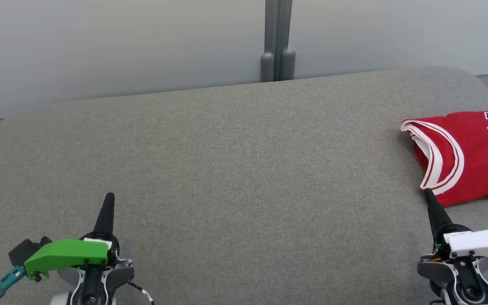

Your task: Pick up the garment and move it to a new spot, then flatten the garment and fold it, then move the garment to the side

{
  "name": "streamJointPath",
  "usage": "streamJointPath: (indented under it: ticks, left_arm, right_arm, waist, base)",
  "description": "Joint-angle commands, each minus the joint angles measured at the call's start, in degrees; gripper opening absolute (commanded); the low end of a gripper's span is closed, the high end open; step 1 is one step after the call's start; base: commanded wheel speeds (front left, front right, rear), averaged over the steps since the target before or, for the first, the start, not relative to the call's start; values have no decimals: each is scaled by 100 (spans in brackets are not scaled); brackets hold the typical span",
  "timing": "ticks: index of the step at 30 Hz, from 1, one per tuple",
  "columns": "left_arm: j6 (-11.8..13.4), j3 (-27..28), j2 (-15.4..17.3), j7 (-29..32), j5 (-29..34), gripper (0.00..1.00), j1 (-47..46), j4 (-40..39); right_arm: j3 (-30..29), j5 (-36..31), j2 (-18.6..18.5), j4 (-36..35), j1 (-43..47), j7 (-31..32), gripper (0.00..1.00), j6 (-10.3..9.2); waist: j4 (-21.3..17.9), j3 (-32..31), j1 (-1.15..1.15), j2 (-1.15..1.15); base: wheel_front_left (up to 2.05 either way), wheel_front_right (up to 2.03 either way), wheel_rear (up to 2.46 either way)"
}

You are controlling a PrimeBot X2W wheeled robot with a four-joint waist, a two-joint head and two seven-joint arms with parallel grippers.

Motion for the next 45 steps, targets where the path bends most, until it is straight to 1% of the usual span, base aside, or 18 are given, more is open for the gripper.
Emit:
streamJointPath:
  ticks: [1,18,32,45]
  left_arm:
    - [-40,29,14,33,-154,0,-107,-22]
    - [-158,160,-22,227,-833,0,-205,-3]
    - [-233,244,-49,347,-1266,0,-272,11]
    - [-232,240,-47,347,-1250,0,-263,11]
  right_arm:
    - [-32,136,-36,-6,-70,35,0,4]
    - [-146,929,-40,24,-118,226,0,4]
    - [-220,1471,-43,44,-139,339,0,4]
    - [-215,1450,-42,43,-134,336,0,4]
  waist:
    - [-2,3,0,0]
    - [-28,43,0,0]
    - [-48,74,0,0]
    - [-48,74,0,0]
  base:
    - [0,0,0]
    - [0,0,0]
    - [0,0,0]
    - [0,0,0]
